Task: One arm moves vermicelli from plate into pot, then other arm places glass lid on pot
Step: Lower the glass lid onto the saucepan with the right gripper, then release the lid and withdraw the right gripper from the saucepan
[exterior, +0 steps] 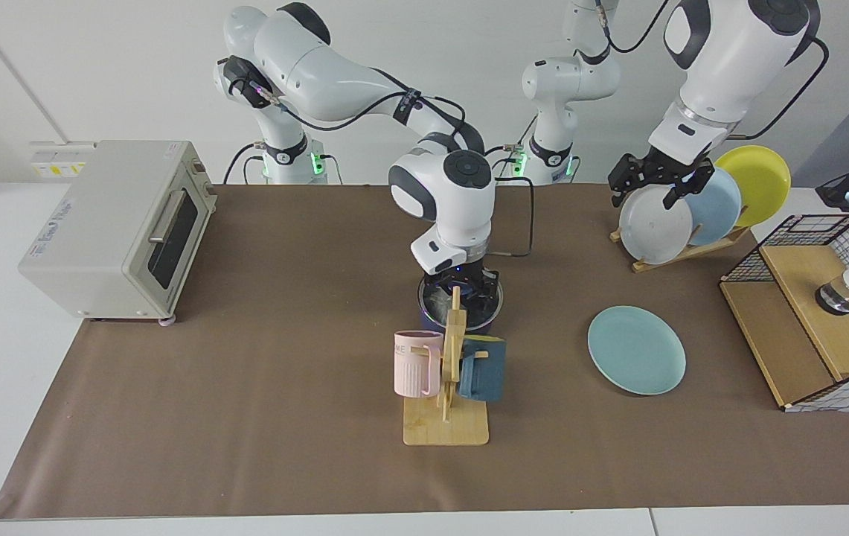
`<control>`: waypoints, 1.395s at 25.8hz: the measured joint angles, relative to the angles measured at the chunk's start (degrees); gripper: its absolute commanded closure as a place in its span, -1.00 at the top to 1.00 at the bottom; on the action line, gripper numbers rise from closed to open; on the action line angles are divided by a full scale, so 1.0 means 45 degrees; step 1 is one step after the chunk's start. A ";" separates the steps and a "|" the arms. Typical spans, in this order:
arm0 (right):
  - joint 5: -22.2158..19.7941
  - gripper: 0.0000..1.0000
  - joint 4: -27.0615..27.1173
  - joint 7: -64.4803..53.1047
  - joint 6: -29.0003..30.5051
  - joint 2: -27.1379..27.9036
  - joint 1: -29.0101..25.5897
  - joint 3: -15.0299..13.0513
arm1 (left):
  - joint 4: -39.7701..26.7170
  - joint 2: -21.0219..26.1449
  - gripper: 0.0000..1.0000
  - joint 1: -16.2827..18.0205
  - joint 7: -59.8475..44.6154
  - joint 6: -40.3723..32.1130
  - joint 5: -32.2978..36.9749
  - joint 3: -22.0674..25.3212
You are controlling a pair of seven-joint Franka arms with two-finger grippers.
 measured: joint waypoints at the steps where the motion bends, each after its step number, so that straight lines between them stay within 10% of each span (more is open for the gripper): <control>1: 0.0000 -1.00 0.0011 0.0000 -0.0009 0.0001 0.0018 -0.0021 | 0.0000 0.0000 1.00 0.0000 0.0000 0.0001 0.0000 0.0000; 17: -0.0124 -1.00 0.0238 0.0000 -0.0815 0.0053 0.0119 -0.0038 | 0.0000 -0.0001 1.00 0.0000 0.0000 0.0008 0.0000 0.0000; 18: -0.0129 -0.88 0.0258 0.0000 -0.0857 0.0062 0.0127 -0.0041 | 0.0000 -0.0001 1.00 0.0000 0.0000 0.0008 0.0000 0.0000; 20: -0.0129 0.99 0.0305 0.0000 -0.0906 0.0087 0.0135 -0.0042 | 0.0000 -0.0001 1.00 0.0000 0.0000 0.0008 0.0000 0.0000; 36: -0.0130 1.00 0.1023 -0.0016 -0.2104 0.0211 0.0153 0.0178 | 0.0000 -0.0001 1.00 0.0000 0.0000 0.0010 0.0000 0.0000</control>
